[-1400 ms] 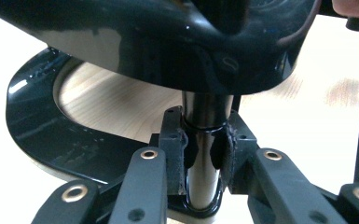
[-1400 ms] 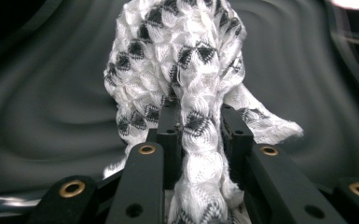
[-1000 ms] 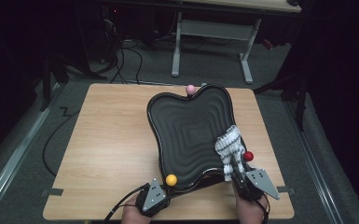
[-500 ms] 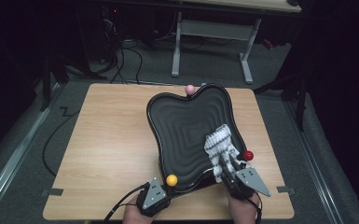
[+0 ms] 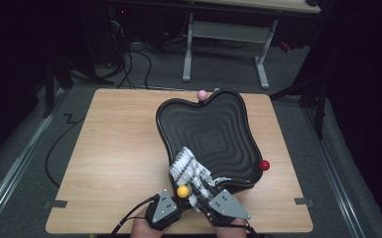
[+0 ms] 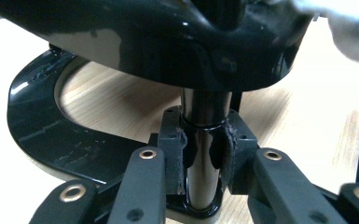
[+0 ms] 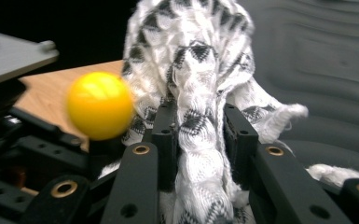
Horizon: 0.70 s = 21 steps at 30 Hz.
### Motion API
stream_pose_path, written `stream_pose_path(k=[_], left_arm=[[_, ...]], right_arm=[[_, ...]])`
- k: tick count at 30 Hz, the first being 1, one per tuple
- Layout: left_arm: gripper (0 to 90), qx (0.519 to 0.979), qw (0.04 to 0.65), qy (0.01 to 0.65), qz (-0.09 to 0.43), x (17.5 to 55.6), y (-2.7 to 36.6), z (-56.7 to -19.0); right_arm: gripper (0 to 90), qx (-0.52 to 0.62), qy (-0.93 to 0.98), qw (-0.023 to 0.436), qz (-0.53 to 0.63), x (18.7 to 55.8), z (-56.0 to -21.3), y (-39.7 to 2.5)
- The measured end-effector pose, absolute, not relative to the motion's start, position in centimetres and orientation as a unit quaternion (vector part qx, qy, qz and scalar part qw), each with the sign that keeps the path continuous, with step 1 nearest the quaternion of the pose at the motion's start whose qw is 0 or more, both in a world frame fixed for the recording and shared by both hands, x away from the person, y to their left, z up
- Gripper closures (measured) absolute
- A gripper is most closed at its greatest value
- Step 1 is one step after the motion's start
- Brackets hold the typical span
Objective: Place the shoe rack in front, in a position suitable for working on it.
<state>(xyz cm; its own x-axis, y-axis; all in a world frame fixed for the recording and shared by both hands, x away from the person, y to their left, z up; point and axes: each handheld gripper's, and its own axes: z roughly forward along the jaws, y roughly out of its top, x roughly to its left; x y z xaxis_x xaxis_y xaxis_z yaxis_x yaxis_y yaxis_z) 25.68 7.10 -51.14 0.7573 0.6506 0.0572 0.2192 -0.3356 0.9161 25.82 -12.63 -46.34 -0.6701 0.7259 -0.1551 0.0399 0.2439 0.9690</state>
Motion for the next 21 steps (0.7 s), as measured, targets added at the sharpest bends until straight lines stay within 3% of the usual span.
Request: stream_pose_path(k=[9, 21], left_arm=[[73.1, 0.789, 0.506, 0.275, 0.214, 25.7, 7.1, -51.1], [73.5, 0.787, 0.509, 0.282, 0.206, 25.6, 7.0, -51.1]], right_arm=[[70.9, 0.288, 0.708, 0.345, 0.545, 26.3, -46.4, -13.4], [68.6, 0.405, 0.644, 0.383, 0.524, 29.3, -46.2, -20.9]])
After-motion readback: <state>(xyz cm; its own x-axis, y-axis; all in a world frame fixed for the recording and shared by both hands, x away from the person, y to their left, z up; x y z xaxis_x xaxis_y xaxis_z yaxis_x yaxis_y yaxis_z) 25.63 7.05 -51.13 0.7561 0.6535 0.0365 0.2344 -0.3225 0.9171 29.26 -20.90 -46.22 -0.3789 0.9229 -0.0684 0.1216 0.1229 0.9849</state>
